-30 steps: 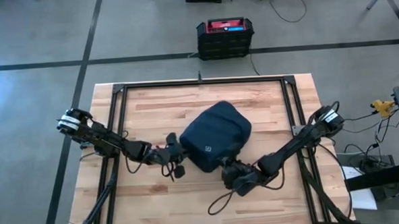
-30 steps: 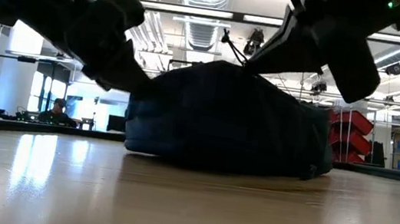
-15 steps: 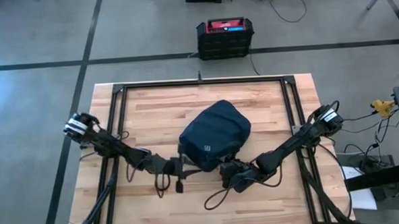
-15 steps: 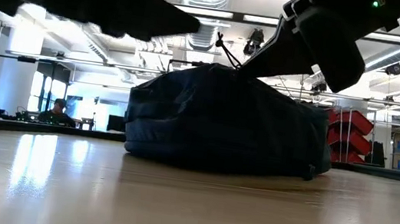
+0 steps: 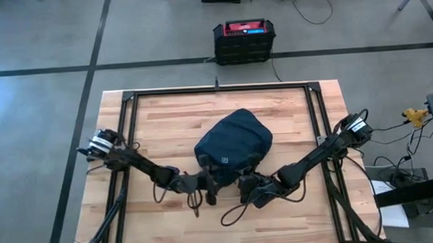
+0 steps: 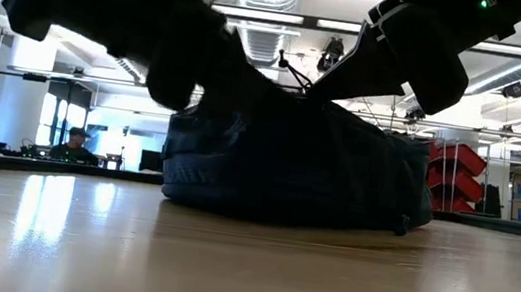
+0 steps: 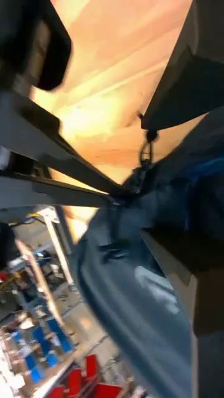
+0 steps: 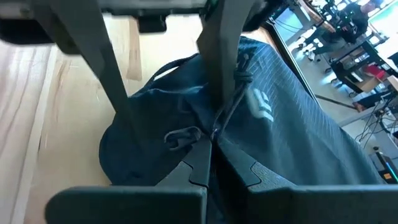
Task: Unpack backpack
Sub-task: Open the dark blue backpack
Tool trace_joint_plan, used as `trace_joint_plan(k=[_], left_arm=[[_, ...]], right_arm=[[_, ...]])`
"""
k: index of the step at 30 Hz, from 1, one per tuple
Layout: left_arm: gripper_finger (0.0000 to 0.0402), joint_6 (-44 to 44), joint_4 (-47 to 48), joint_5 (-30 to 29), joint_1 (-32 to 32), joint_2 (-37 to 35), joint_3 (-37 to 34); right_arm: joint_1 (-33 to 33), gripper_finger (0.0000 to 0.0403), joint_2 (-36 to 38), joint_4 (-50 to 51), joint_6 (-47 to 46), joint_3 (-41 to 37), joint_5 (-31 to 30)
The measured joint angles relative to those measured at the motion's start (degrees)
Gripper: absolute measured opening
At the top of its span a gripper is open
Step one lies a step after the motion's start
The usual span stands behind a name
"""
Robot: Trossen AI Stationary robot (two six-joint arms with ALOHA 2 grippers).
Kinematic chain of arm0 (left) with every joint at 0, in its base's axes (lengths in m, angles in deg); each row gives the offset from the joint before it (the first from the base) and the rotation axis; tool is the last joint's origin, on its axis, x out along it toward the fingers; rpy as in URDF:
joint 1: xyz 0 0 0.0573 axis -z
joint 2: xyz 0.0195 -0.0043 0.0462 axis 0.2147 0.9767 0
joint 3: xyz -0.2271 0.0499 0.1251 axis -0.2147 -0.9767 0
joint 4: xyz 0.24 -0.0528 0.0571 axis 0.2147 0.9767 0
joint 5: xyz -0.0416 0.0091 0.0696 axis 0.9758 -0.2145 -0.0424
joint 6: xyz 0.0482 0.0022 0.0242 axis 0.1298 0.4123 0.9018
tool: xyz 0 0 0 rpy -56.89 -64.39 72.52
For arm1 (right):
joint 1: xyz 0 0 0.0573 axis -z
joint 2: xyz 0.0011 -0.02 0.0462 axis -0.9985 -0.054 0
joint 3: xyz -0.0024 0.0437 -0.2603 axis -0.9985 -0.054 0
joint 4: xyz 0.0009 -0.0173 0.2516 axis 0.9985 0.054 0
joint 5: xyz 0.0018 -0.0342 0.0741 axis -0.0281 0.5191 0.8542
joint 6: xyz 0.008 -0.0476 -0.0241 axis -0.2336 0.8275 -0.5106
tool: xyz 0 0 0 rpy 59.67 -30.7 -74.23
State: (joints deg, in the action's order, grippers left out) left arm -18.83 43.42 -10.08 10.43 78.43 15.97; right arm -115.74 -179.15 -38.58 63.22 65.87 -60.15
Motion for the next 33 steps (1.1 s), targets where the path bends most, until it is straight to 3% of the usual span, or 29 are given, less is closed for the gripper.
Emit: trace_joint_plan(k=[4,9,11,17,22,29,33], left_arm=[[0.0203,-3.46,3.05,-2.84,-0.39,0.11,0.85],[0.005,-3.42,3.95,-4.2,-0.39,0.09,1.09],[0.0016,-3.67,3.89,-4.68,-0.35,0.09,1.0],[0.0002,-3.58,7.05,-13.0,1.83,-0.35,0.63],[0.0001,-3.67,13.5,-16.45,4.66,-3.52,0.52],[0.0,-13.36,31.78,-18.13,7.17,-13.59,-2.33],[0.0,-18.28,36.97,-19.4,6.31,-20.47,-8.6]], right_arm=[[0.0,0.0,0.0,-0.15,-0.49,0.0,-0.02],[-0.13,0.0,0.86,0.3,-6.95,0.0,-0.02],[-0.15,0.0,2.14,2.09,-11.03,0.0,-0.04],[-0.15,0.0,5.27,15.01,-26.66,0.0,-2.89],[-0.13,0.0,7.14,30.96,-38.29,0.0,-4.45],[-0.15,0.0,8.46,56.24,-52.34,-0.13,-6.69],[-0.13,0.0,8.46,59.01,-54.87,-1.23,-6.83]])
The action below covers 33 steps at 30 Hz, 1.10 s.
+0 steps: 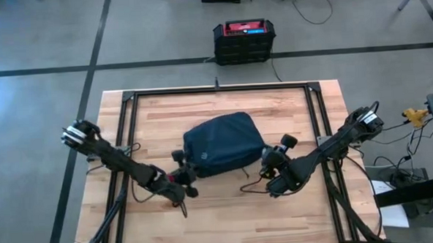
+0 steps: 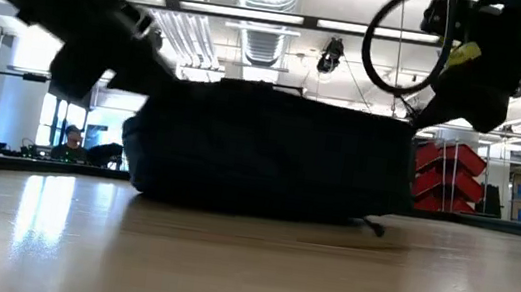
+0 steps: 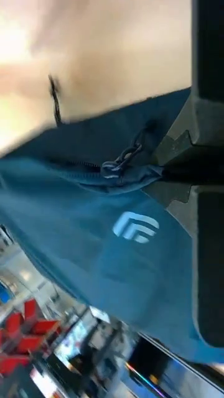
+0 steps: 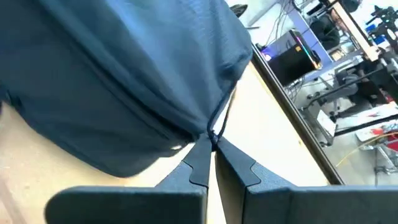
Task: Unpack backpack
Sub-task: Open the dark blue backpack
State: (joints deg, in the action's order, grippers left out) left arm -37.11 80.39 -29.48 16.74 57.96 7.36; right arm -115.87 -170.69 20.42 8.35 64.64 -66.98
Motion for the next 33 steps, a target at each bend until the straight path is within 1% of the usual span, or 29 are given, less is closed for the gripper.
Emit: trace_joint_plan(k=[2,4,6,8,11,13,15,18,20,22,24,25,27,29,30,33], left_arm=[[0.0,0.2,-1.13,-0.91,-1.44,-3.38,-3.64],[0.0001,2.68,-3.64,-0.35,-3.15,-6.51,-6.8],[0.0008,5.79,-7.25,1.9,-4.92,-9.52,-9.03],[0.0022,9.71,-8.62,4.97,-6.4,-13.09,-9.58],[0.0056,13.96,-6.89,8.98,-7.78,-18.36,-8.18],[0.0087,16.27,-3.59,10.13,-8.1,-21.64,-6.15],[0.0118,17.81,-0.44,10.19,-8.12,-24.18,-3.24],[0.0165,18.59,5.38,10.33,-8.14,-25.94,0.18],[0.0191,18.48,6.02,13.08,-8.17,-25.91,1.72],[0.0212,17.68,3.23,19.1,-8.26,-24.86,2.17],[0.0226,17.52,-3.88,25.75,-8.22,-21.89,1.33],[0.0231,17.52,-7.61,28.12,-8.18,-19.83,0.4],[0.0234,17.76,-15.84,30.73,-8.0,-14.6,-0.76],[0.0233,19.37,-23.59,30.58,-7.9,-9.45,-0.82],[0.0231,20.62,-25.88,29.82,-7.86,-7.22,-0.76],[0.0222,25.06,-25.93,24.9,-7.7,-1.31,1.1]], right_arm=[[0.0,0.0001,-0.01,-3.46,0.84,-0.45,0.41],[-0.05,0.0001,-0.42,-10.75,5.43,-0.71,0.8],[-0.17,0.0001,-1.02,-19.81,11.92,-0.87,2.16],[-0.23,0.0001,-1.74,-30.14,19.29,-0.87,4.86],[-0.22,0.0001,-3.11,-43.63,28.93,-0.87,10.0],[-0.11,0.0001,-3.91,-50.12,33.66,-0.87,12.66],[0.13,0.0001,-4.44,-54.9,36.6,-0.83,14.44],[1.11,0.0001,-4.99,-58.19,38.5,-0.82,14.94],[1.92,0.0001,-5.28,-59.15,39.0,-0.82,14.76],[2.76,0.0001,-5.61,-60.41,39.03,-0.82,14.71],[3.65,0.0001,-6.2,-61.61,39.12,-0.82,14.63],[3.97,0.0,-6.65,-62.69,39.36,-0.82,14.58],[4.32,0.0,-7.37,-64.7,41.1,-0.82,14.85],[4.48,0.0,-7.91,-66.43,42.54,-0.82,16.06],[4.5,0.0,-8.03,-66.44,42.81,-0.66,16.8],[4.26,0.0,-7.76,-63.97,42.68,-0.28,18.11]])
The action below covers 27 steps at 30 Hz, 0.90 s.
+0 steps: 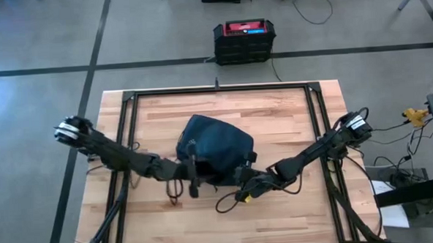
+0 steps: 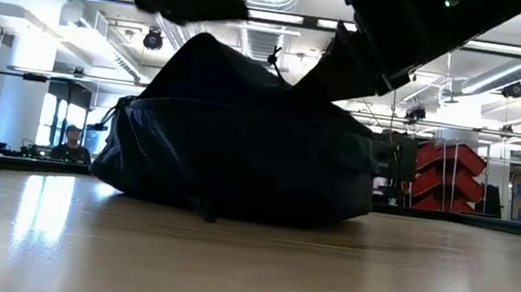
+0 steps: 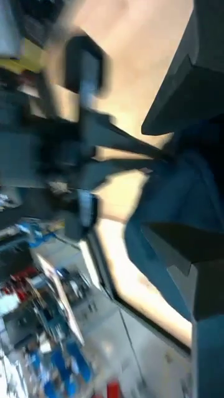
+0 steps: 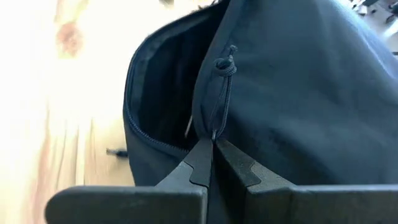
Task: Unpack backpack
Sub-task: Open the dark blue backpack
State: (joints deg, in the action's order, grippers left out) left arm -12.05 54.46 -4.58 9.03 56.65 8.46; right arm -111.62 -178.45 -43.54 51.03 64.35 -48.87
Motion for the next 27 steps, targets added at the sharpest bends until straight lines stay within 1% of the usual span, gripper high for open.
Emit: trace_joint_plan(k=[2,3,7,10,13,16,20,22,24,27], left_arm=[[0.0216,2.7,2.49,-3.41,0.36,2.42,1.77],[0.0213,3.94,3.55,-4.04,0.56,3.43,2.95],[0.0205,7.33,8.31,-4.42,1.29,6.82,7.48],[0.0202,10.35,11.5,-4.47,1.68,9.51,11.15],[0.0201,12.73,12.85,-4.86,1.68,13.71,14.71],[0.0201,15.34,14.42,-8.35,1.64,17.99,18.22],[0.0195,16.87,18.07,-15.75,1.62,21.85,21.85],[0.0188,16.89,18.85,-17.22,1.62,22.39,22.26],[0.0176,16.55,18.44,-17.31,1.62,22.28,22.3],[0.0142,14.37,19.19,-17.33,1.65,21.66,22.3]], right_arm=[[-0.47,0.0,0.91,3.92,-1.28,0.63,0.41],[-0.71,0.0,1.59,5.77,-2.17,0.83,0.53],[-1.05,0.0,3.44,9.97,-5.59,1.14,0.59],[-0.97,0.0,3.72,10.17,-6.06,1.19,0.58],[-0.96,0.0,3.78,10.19,-6.06,1.54,0.66],[-0.89,0.0,3.91,9.79,-6.61,1.84,0.78],[-1.13,0.0,4.29,10.13,-6.85,2.31,2.62],[-1.5,0.0,4.48,10.27,-6.87,2.5,3.3],[-1.82,0.0,4.71,10.39,-7.07,2.7,3.61],[-2.09,0.0,5.12,11.09,-7.42,2.67,3.76]])
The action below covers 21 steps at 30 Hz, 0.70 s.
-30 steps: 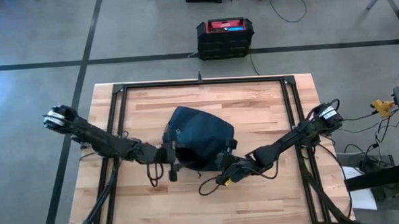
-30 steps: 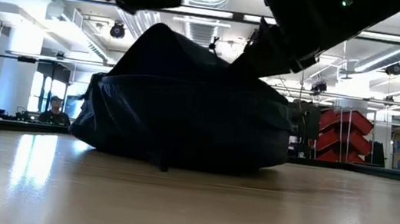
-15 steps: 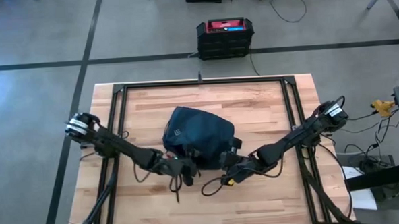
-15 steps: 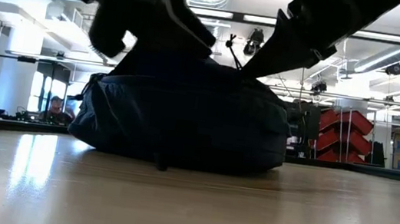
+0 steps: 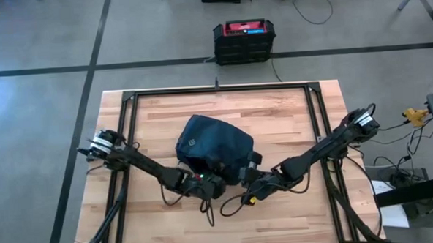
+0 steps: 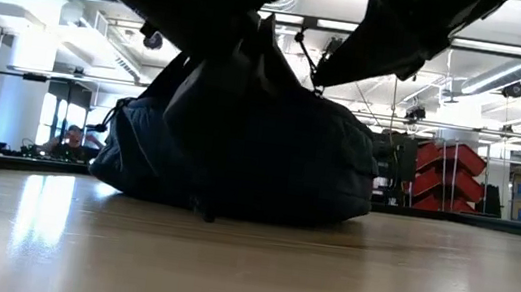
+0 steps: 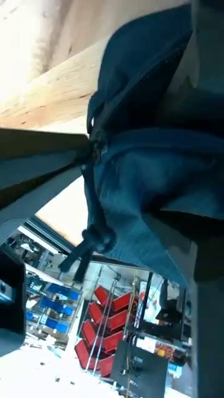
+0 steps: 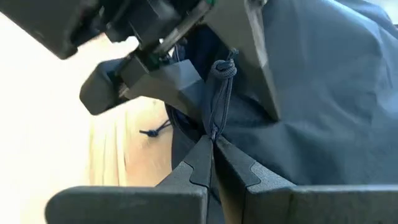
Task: Unpack backpack
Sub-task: Open the dark blue backpack
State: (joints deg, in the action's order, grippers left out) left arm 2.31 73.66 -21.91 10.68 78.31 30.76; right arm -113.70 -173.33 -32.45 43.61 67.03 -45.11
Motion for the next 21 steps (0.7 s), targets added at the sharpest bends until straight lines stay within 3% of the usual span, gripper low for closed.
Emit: trace_joint_plan(k=[5,7,14,21], left_arm=[[0.0034,-2.02,0.59,3.68,0.97,-1.58,0.02],[0.001,-2.95,0.64,5.02,1.6,-2.26,0.0],[0.0001,-6.29,2.17,5.51,5.07,-4.92,-0.34],[0.0,-10.35,4.34,4.76,8.69,-11.32,-3.92]], right_arm=[[-0.2,0.0,0.69,1.73,-0.46,0.0,-0.02],[-0.2,0.0,0.96,3.33,-0.91,0.0,-0.01],[-0.2,0.0,1.31,14.7,-5.45,0.0,-3.44],[0.05,0.0,1.59,33.55,-13.36,-0.18,-13.72]])
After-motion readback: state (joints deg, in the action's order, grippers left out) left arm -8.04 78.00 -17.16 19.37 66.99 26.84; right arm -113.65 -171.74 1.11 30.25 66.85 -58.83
